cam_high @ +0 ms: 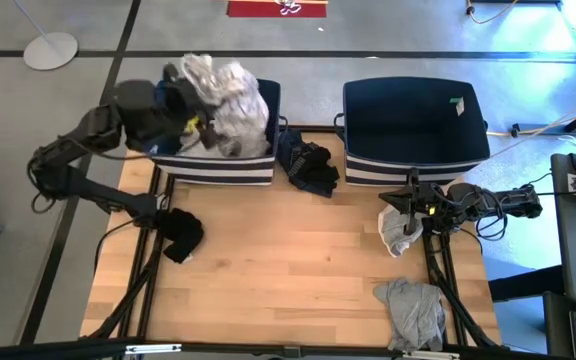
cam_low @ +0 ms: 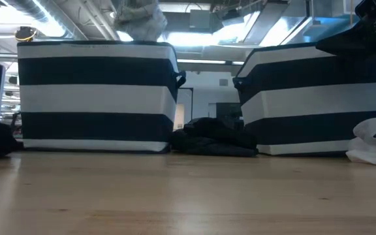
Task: Sort clothes
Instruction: Put the white shirt into the left blue bin
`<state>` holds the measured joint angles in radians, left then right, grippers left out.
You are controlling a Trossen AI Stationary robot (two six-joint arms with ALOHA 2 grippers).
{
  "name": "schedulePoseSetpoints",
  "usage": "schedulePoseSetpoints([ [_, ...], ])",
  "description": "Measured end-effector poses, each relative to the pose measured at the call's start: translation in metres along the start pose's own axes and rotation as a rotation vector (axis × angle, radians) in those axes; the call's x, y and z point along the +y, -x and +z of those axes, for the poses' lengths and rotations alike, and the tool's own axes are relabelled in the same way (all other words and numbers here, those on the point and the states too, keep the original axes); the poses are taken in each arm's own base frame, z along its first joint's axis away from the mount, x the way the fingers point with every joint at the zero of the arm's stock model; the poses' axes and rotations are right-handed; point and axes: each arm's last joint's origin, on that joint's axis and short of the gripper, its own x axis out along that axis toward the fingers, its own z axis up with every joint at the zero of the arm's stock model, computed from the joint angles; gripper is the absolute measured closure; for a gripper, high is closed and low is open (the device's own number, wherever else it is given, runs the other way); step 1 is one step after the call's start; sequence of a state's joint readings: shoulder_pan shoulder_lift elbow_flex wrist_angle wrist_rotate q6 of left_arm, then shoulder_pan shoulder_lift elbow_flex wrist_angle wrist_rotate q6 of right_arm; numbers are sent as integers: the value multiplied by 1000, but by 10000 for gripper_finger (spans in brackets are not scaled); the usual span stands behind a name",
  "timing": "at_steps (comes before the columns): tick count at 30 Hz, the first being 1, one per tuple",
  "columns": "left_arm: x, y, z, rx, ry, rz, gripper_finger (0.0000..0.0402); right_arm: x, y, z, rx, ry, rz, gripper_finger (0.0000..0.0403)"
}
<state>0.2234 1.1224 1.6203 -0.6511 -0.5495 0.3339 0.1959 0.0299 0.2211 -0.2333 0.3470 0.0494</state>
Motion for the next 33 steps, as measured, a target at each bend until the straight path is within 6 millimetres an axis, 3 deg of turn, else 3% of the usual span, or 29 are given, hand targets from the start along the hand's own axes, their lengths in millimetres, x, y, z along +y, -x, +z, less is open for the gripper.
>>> schedulePoseSetpoints([
  [8,23,-33,-42,219,25,180,327,0,0,0,0,2,-10,395],
  [19,19,-82,-121,507,106,163,327,0,0,0,2,3,-12,395],
  [23,16,-93,-146,597,119,173,296,0,0,0,2,3,-12,395],
  [27,14,-97,-157,639,130,178,265,0,0,0,2,3,-12,395],
  [33,14,-96,-157,636,156,186,239,0,0,0,2,3,-12,395],
])
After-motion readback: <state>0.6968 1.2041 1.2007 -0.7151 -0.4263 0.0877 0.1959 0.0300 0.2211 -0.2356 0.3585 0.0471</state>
